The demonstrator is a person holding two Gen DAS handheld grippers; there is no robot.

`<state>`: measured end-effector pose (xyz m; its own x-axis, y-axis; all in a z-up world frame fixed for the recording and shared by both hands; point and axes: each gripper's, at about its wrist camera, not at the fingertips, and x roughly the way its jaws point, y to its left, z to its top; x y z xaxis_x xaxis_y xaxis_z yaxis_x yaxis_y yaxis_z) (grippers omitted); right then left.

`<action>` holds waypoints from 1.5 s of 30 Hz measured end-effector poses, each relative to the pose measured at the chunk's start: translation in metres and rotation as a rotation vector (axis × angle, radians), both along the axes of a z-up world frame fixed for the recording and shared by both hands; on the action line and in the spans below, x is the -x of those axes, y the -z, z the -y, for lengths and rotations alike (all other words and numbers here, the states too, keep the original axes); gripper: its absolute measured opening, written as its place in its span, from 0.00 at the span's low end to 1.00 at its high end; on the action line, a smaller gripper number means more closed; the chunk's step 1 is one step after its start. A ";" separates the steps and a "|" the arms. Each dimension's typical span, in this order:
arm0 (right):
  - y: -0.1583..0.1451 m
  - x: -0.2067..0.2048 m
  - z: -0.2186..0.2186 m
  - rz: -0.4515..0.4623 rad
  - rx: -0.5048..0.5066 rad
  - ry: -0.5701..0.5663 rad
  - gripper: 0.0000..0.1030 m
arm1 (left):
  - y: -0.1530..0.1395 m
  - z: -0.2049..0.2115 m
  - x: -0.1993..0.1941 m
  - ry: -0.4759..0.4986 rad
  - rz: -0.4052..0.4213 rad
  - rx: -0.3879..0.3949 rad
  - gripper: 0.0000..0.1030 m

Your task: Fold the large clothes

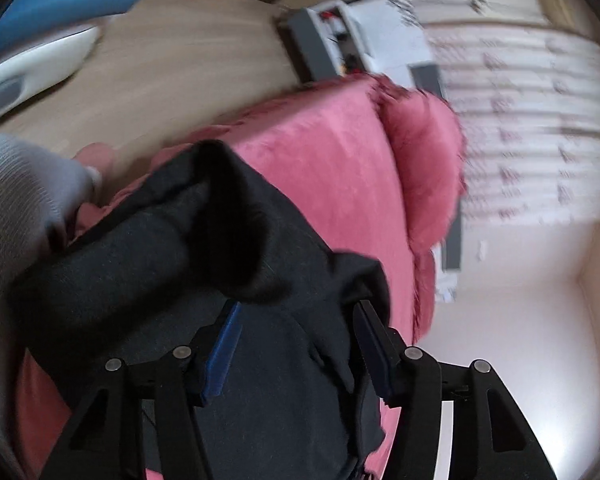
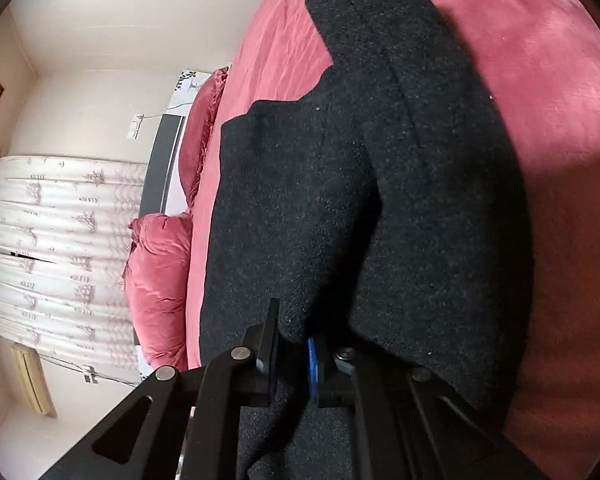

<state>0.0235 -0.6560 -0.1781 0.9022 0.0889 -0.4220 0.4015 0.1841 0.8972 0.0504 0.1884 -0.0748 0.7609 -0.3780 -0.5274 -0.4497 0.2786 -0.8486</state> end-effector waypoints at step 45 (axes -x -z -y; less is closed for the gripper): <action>-0.098 0.032 0.063 -0.264 0.125 -0.145 0.06 | 0.017 -0.059 0.005 0.442 0.087 0.081 0.09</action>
